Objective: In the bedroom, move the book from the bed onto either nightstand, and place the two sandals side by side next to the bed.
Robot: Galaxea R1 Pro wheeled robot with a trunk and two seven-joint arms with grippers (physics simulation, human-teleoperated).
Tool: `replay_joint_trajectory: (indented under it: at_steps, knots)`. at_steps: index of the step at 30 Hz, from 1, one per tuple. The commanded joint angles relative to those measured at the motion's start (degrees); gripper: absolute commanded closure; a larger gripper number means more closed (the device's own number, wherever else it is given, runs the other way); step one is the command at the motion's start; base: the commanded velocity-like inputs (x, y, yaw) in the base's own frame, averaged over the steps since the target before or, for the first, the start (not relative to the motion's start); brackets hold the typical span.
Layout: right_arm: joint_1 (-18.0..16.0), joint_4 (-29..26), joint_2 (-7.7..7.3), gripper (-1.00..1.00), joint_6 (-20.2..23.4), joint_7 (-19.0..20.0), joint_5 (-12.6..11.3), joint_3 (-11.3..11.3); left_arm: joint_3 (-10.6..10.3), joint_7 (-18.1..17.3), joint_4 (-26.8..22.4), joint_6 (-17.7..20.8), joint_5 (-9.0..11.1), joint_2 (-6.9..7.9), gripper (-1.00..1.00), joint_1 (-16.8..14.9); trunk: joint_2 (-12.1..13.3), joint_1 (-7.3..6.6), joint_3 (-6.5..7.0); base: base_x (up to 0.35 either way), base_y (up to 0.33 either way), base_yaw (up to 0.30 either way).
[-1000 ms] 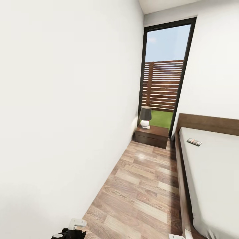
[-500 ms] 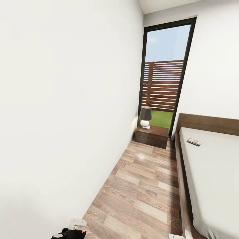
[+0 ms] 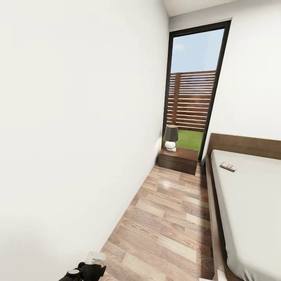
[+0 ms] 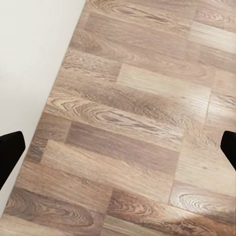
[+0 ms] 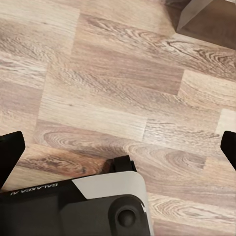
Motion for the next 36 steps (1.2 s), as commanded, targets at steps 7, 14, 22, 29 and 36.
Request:
replay_joint_trajectory:
  at_steps: [7,14,22,29,36]
  knots:
    - [0.03,-0.18,0.09,-1.0,0.2,-0.23,-0.42,-0.3,-0.48,-0.12,-0.07,-0.01,0.59,-0.02,-1.0,-0.08,-0.08,0.02,-0.1,0.0,0.0,0.0]
    - [0.05,-0.15,0.05,-1.0,0.19,-0.17,-0.42,-0.35,-0.48,-0.16,-0.11,0.02,0.59,0.01,-1.0,-0.09,-0.08,0.02,-0.1,0.0,0.0,0.0]
    - [0.05,-0.17,0.07,-1.0,0.19,-0.2,-0.43,-0.35,-0.54,-0.34,-0.11,-0.04,0.59,0.02,-1.0,-0.09,-0.08,0.02,-0.1,0.0,0.0,0.0]
    - [0.05,-0.29,0.1,-1.0,0.21,-0.2,-0.43,-0.36,-0.56,-0.38,-0.12,-0.05,0.55,-0.01,-1.0,-0.08,-0.08,0.02,-0.1,0.0,0.0,0.0]
    - [0.05,-0.37,0.1,-1.0,0.25,-0.17,-0.43,-0.46,-0.57,-0.4,-0.12,-0.06,0.54,-0.05,-1.0,0.0,-0.08,0.02,-0.1,0.0,0.0,0.0]
